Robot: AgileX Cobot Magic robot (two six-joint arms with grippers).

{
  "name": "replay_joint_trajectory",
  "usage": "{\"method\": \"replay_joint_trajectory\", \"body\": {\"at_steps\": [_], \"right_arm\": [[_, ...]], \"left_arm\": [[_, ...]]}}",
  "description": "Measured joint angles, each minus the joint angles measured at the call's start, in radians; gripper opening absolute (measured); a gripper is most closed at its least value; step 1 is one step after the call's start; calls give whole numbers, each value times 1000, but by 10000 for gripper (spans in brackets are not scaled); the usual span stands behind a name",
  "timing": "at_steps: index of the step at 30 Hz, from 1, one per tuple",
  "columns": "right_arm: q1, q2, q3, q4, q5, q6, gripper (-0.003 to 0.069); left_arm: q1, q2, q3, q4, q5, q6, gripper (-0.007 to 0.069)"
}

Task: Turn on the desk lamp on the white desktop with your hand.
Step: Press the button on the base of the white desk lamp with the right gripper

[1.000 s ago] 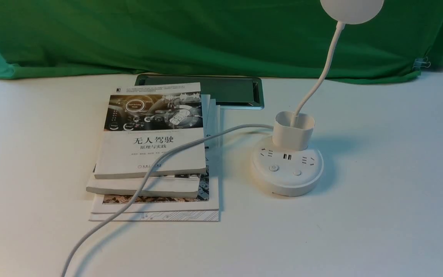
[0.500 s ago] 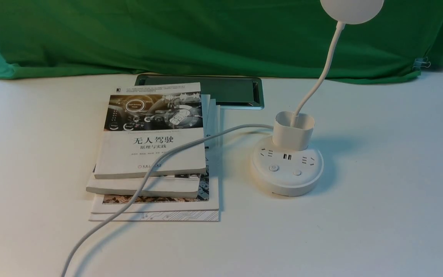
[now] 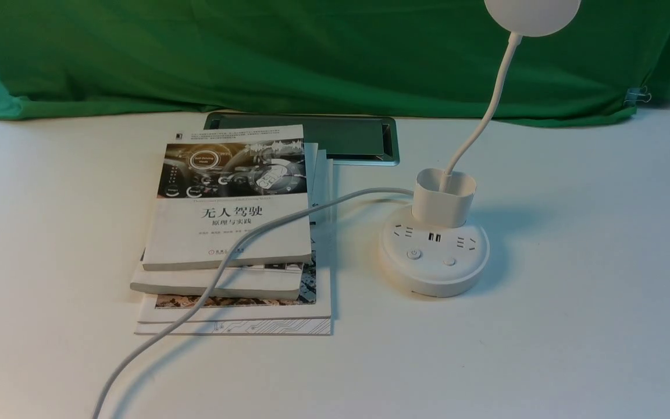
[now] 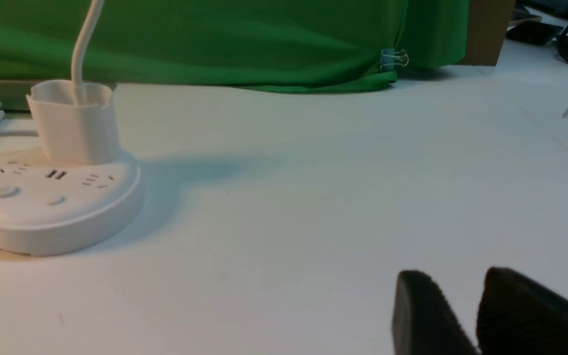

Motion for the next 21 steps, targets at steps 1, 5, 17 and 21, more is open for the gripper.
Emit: {"method": "replay_joint_trajectory", "body": {"at_steps": [1,5,17,21], "right_arm": [[0,0,0,0,0,0,241],[0,0,0,0,0,0,241],[0,0,0,-7,-1,-21,241],[0,0,0,47,-19,79,241]], "left_arm": [[0,0,0,0,0,0,21],[0,0,0,0,0,0,21],[0,0,0,0,0,0,21],[0,0,0,0,0,0,21]]}}
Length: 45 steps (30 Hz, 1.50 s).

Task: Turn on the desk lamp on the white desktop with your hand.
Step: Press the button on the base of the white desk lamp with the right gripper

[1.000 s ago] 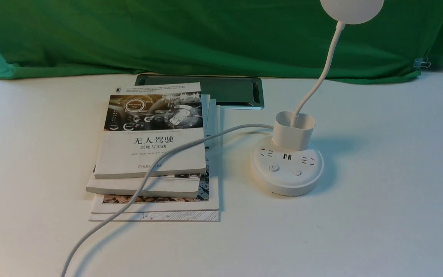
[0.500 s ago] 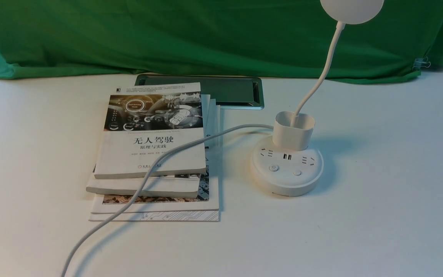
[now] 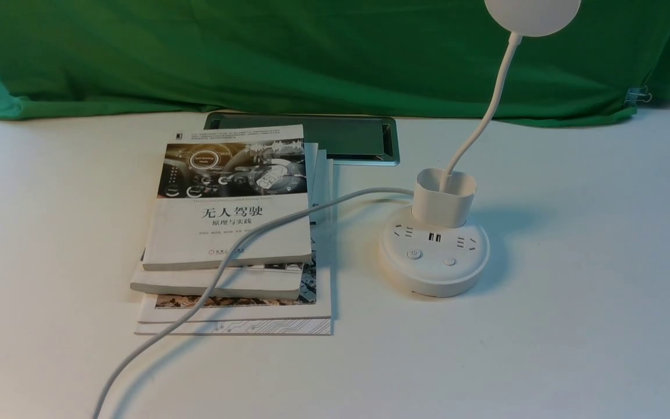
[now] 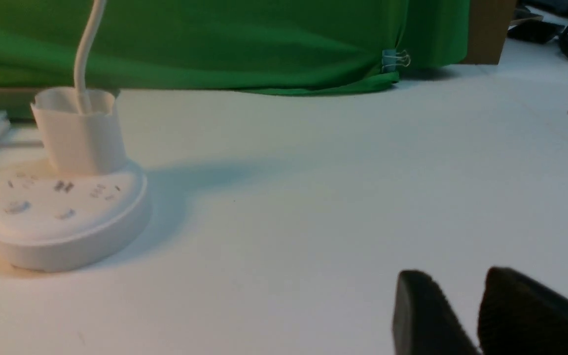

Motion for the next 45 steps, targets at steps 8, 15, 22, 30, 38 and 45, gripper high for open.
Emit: {"method": "replay_joint_trajectory", "body": {"at_steps": [8,15,22,30,38,45], "right_arm": [[0,0,0,263,-80,688,241],[0,0,0,269,-72,742,241],[98,7,-83,269,-90,359,195],[306,473,-635,267,174,-323,27],[366,952,-1048,260,693,-632,27],[406,1269,-1117,238,677,-659,27]], "left_arm": [[0,0,0,0,0,0,21],[0,0,0,0,0,0,21],[0,0,0,0,0,0,21],[0,0,0,0,0,0,21],[0,0,0,0,0,0,21],[0,0,0,0,0,0,21]]}}
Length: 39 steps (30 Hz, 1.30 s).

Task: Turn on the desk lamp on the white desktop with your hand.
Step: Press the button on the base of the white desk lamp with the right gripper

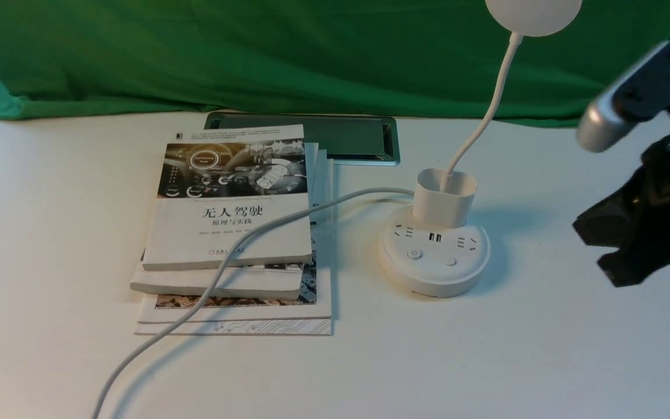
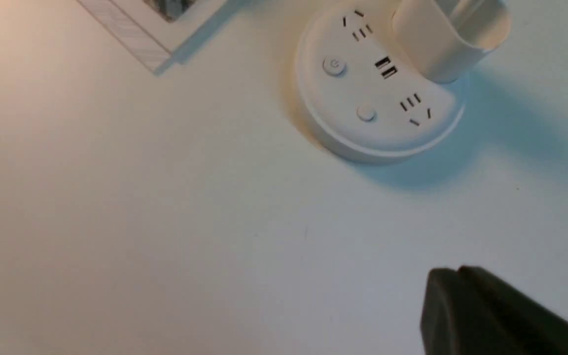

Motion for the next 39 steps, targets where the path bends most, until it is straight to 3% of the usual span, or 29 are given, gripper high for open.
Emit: {"method": "replay_joint_trajectory", "body": {"at_steps": [11,18,39], "right_arm": [[8,305,-1,-16,-256,39,27],[8,454,-1,-17,-329,49,27],[30,572,-52,5,-505,41,27]], "left_arm": [[0,0,0,0,0,0,21],[0,0,0,0,0,0,21],[0,0,0,0,0,0,21]]}}
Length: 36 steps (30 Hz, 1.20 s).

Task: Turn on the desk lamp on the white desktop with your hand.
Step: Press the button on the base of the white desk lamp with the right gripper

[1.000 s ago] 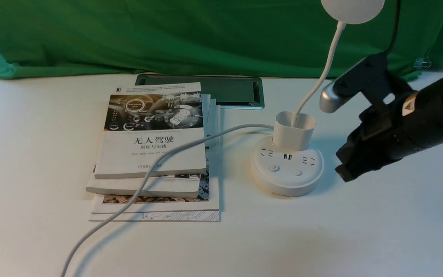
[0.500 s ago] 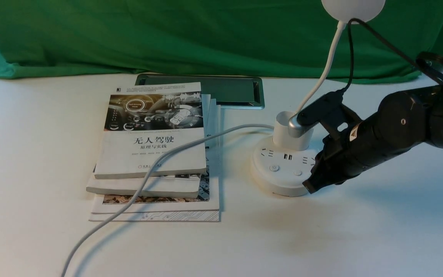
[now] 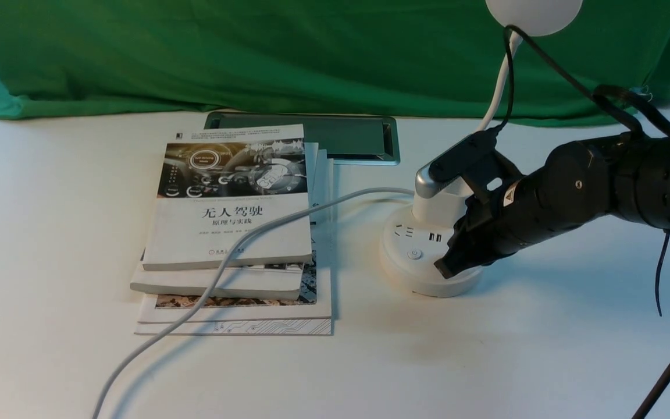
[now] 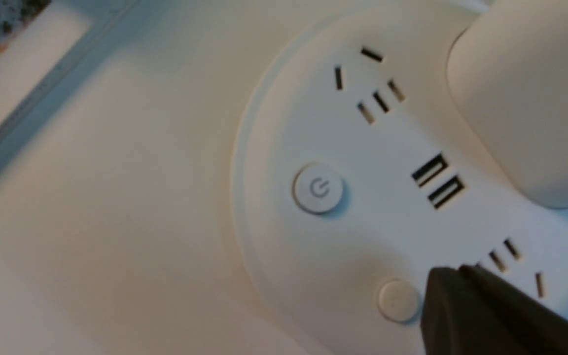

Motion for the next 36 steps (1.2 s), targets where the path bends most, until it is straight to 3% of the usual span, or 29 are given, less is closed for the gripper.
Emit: {"method": "replay_joint_trajectory", "body": {"at_steps": [36], "right_arm": [[15,23,-9,18,0,9,27]], "left_arm": [[0,0,0,0,0,0,21]]}}
